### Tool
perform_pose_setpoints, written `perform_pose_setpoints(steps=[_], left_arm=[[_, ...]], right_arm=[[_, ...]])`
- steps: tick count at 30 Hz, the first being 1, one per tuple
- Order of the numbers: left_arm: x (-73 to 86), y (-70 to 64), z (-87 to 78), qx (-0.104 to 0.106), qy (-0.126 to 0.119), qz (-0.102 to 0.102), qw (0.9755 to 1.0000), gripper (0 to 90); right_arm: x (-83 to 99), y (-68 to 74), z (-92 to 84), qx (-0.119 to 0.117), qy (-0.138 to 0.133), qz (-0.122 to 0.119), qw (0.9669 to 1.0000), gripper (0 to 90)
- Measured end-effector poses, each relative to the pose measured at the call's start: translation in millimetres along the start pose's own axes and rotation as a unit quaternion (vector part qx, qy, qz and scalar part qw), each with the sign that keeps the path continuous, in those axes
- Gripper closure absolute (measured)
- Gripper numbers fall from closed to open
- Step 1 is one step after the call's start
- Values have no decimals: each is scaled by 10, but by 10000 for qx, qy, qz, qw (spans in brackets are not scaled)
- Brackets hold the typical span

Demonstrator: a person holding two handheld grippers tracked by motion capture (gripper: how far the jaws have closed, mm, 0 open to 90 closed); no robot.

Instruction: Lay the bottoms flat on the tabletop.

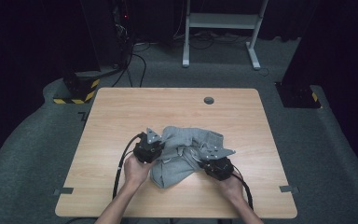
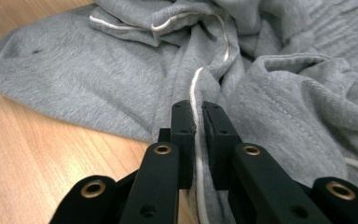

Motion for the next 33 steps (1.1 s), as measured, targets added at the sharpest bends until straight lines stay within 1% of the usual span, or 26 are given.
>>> perform_pose_setpoints(steps=[1, 2, 4, 7, 10, 17, 24, 26, 27, 28, 29, 30, 32, 33], left_arm=[[-17, 89, 12, -12, -3, -187, 9998, 818], [-17, 89, 12, -12, -3, -187, 9998, 819], [-9, 167, 38, 16, 34, -410, 9992, 819], [20, 238, 80, -52, 82, -459, 9989, 821], [38, 260, 97, -63, 103, -519, 9986, 822], [62, 310, 115, -134, 148, -513, 9985, 822], [91, 418, 145, -235, 168, -639, 9975, 824], [119, 476, 183, -324, 219, -650, 9971, 824], [119, 476, 183, -324, 219, -650, 9971, 823], [145, 528, 231, -379, 272, -664, 9967, 822], [145, 528, 231, -379, 272, -664, 9967, 821], [156, 559, 260, -410, 289, -666, 9965, 821], [186, 605, 330, -408, 357, -747, 9957, 817], [220, 623, 386, -385, 440, -782, 9952, 815]], right_arm=[[3, 3, -7, -1, -2, -13, 10000, 838], [3, 3, -7, -1, -2, -13, 10000, 838], [8, 9, -25, 6, 0, -45, 10000, 838], [22, 8, -64, 44, 3, -77, 10000, 838], [30, 2, -73, 47, 17, -68, 10000, 838], [57, -8, -91, 54, 3, -43, 10000, 838], [90, -2, -142, 117, 66, -93, 9999, 838], [100, -8, -158, 137, 87, -102, 9998, 838], [106, -16, -166, 148, 77, -102, 9998, 838], [112, -23, -171, 160, 83, -99, 9998, 838], [119, -28, -176, 162, 100, -84, 9998, 839], [119, -28, -176, 162, 100, -84, 9998, 839], [137, -32, -177, 185, 142, -57, 9997, 838], [139, -35, -173, 188, 142, -64, 9997, 838]])
Point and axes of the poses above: each handheld gripper's, and its own axes: z roughly forward along the jaws, x roughly out of its underside, y roughly to its left, the point moved 8 cm from there along z, roughly forward along the jaws, and after that the axes turned 10 degrees about -x, right-handed, at the moved point
